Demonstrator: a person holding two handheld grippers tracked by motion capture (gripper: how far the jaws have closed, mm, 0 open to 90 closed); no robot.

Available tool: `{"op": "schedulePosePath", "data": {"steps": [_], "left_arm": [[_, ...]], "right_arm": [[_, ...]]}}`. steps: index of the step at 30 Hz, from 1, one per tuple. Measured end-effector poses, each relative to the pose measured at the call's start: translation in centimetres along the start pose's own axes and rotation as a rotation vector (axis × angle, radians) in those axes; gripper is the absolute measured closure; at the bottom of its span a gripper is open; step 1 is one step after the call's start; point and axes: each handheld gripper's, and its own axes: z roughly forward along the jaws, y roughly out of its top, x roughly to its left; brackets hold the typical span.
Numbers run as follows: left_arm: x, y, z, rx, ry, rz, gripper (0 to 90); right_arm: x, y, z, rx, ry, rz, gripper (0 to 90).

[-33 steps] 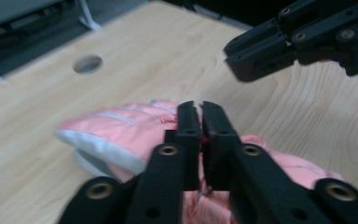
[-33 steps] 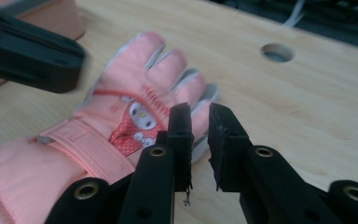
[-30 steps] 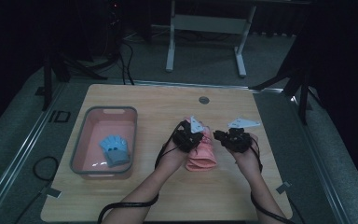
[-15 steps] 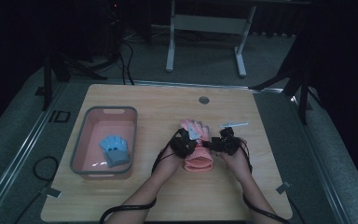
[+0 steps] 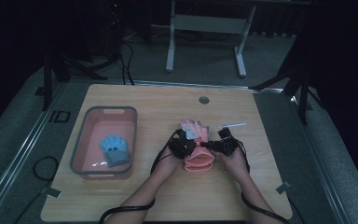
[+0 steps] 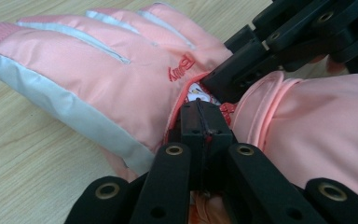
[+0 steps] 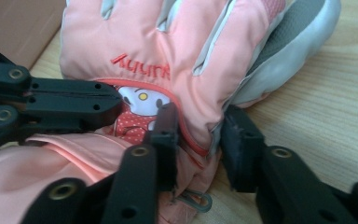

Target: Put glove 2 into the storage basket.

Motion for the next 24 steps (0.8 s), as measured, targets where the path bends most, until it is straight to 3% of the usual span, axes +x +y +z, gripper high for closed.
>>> {"op": "schedulePosePath", "data": {"steps": [1, 2, 3, 5, 7, 8, 10, 12, 13, 15, 18, 19, 24], "left_arm": [[0.0, 0.0, 0.0, 0.000, 0.000, 0.000, 87.3], [0.0, 0.5, -1.0, -0.025, -0.005, -0.030, 82.4], [0.0, 0.5, -1.0, -0.025, -0.005, -0.030, 74.4], [0.6, 1.3, -2.9, -0.083, 0.007, -0.106, 54.4], [1.0, 1.5, -3.3, -0.081, 0.021, -0.127, 44.8], [2.0, 1.5, -3.5, -0.063, 0.015, -0.200, 43.5], [2.9, 0.9, -2.9, -0.006, 0.005, -0.275, 38.2], [3.5, 0.0, -2.2, 0.025, 0.001, -0.317, 37.7], [3.5, 0.0, -2.2, 0.025, 0.001, -0.317, 36.3], [4.4, -1.4, -1.0, 0.027, -0.060, -0.403, 34.4], [4.8, -2.0, -0.3, 0.028, -0.091, -0.434, 32.4], [5.0, -2.3, 0.4, 0.022, -0.122, -0.464, 32.7], [5.5, -2.7, 1.8, 0.010, -0.234, -0.529, 36.7]], "right_arm": [[0.0, 0.0, 0.0, 0.000, 0.000, 0.000, 71.3], [0.4, 0.0, 0.0, -0.001, -0.015, -0.031, 73.9], [0.4, 0.0, 0.0, -0.001, -0.015, -0.031, 73.9], [1.1, 0.0, 0.1, 0.004, -0.056, -0.072, 75.1], [1.3, 0.0, 0.1, 0.003, -0.068, -0.081, 75.2], [1.5, 0.0, 0.1, 0.004, -0.087, -0.093, 75.2], [1.8, 0.0, 0.1, 0.000, -0.107, -0.110, 75.2], [1.9, -0.1, 0.1, -0.001, -0.114, -0.117, 75.1], [1.9, -0.1, 0.1, -0.001, -0.114, -0.117, 75.1], [1.9, 0.0, 0.1, 0.003, -0.117, -0.120, 75.1], [2.1, 0.0, 0.2, 0.012, -0.136, -0.135, 75.2], [2.1, 0.0, 0.2, 0.012, -0.140, -0.135, 75.4], [1.8, -0.1, 0.3, 0.008, -0.129, -0.116, 76.0]]}}
